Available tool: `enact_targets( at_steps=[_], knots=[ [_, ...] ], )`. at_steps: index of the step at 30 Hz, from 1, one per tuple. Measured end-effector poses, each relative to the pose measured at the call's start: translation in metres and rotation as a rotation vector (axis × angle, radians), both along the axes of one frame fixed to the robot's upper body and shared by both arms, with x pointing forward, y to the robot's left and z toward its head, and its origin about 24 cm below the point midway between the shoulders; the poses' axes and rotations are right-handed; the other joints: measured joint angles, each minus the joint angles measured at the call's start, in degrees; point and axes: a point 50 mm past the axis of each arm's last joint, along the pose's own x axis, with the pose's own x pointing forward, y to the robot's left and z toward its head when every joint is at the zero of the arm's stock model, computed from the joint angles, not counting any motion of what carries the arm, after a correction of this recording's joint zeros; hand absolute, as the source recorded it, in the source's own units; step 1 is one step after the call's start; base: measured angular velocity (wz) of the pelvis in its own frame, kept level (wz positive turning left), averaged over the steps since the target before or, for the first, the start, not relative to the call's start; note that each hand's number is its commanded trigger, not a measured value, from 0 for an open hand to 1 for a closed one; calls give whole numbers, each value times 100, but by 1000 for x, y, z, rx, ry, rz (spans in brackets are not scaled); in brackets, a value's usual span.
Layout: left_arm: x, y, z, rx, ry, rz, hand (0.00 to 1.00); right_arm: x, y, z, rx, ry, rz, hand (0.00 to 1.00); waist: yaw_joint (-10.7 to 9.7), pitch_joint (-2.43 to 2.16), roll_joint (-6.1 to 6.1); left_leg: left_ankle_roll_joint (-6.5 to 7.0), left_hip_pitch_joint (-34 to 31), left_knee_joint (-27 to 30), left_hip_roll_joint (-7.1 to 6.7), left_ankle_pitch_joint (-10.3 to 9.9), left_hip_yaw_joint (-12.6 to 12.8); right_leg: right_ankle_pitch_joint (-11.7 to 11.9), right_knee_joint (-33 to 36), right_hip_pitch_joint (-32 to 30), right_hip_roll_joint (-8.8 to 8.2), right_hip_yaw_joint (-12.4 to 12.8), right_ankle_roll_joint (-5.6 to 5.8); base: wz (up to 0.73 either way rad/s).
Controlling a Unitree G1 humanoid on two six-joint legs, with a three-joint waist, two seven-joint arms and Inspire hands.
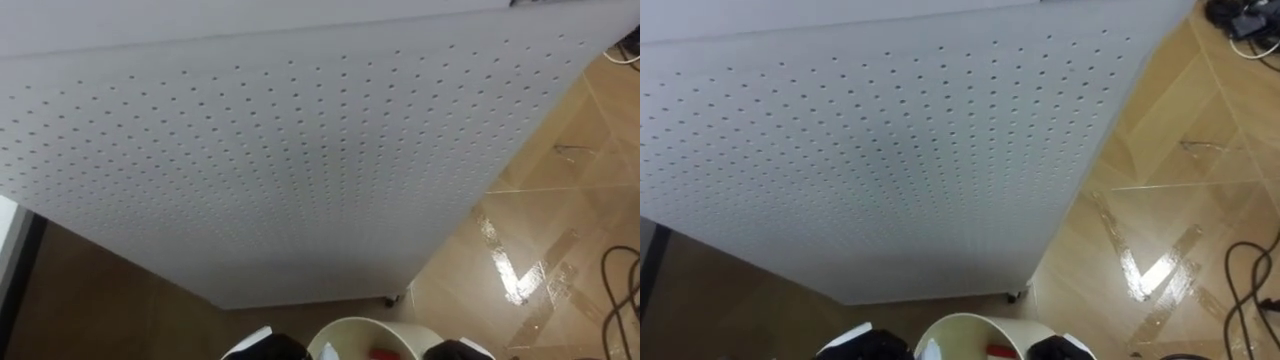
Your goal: Pick garbage
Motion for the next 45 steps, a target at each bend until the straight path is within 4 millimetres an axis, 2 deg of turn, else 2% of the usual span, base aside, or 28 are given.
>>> enact_targets(
  at_steps=[14, 24, 38, 39, 41, 42, 45],
  knots=[
    [1, -3, -3, -10, -12, 56, 0, -9, 4, -7, 29, 27, -14, 100, -1, 3, 80, 3, -183, 201, 14, 0, 22, 20, 212, -152, -14, 4, -33, 0],
    [-5, -22, -9, -41, 15, 27, 0, -10, 10, -8, 34, 31, 7, 100, -1, -10, 66, 19, -321, 258, 2, 13, 54, 17, 298, -330, -41, 25, -36, -1],
    [-16, -22, -21, -28, 97, -9, 0, -7, 10, -6, 34, 23, 4, 100, -13, -20, 42, 66, -387, 346, 4, 55, 186, 27, 420, -397, -90, 66, -28, 0],
    [-18, -21, -23, -36, 116, -13, 1, -7, 11, -6, 36, 24, 5, 100, -14, -21, 32, 66, -367, 324, 4, 68, 195, 36, 410, -392, -95, 100, -24, -4],
    [-21, -22, -25, -59, 144, -23, 9, -7, 12, -6, 37, 24, 7, 100, -13, -21, 29, 65, -357, 318, 13, 71, 211, 50, 387, -384, -99, 105, -27, -4],
    [-23, -24, -26, -82, 163, -30, 2, -8, 12, -7, 35, 26, 9, 100, -15, -21, 28, 65, -350, 313, 13, 71, 219, 51, 388, -386, -103, 105, -27, -4],
    [-26, -28, -27, -125, 201, -49, 0, -8, 13, -7, 29, 23, 8, 100, -4, -20, 28, 66, -348, 304, 13, 71, 215, 52, 387, -410, -109, 108, -28, -3]
  ],
)
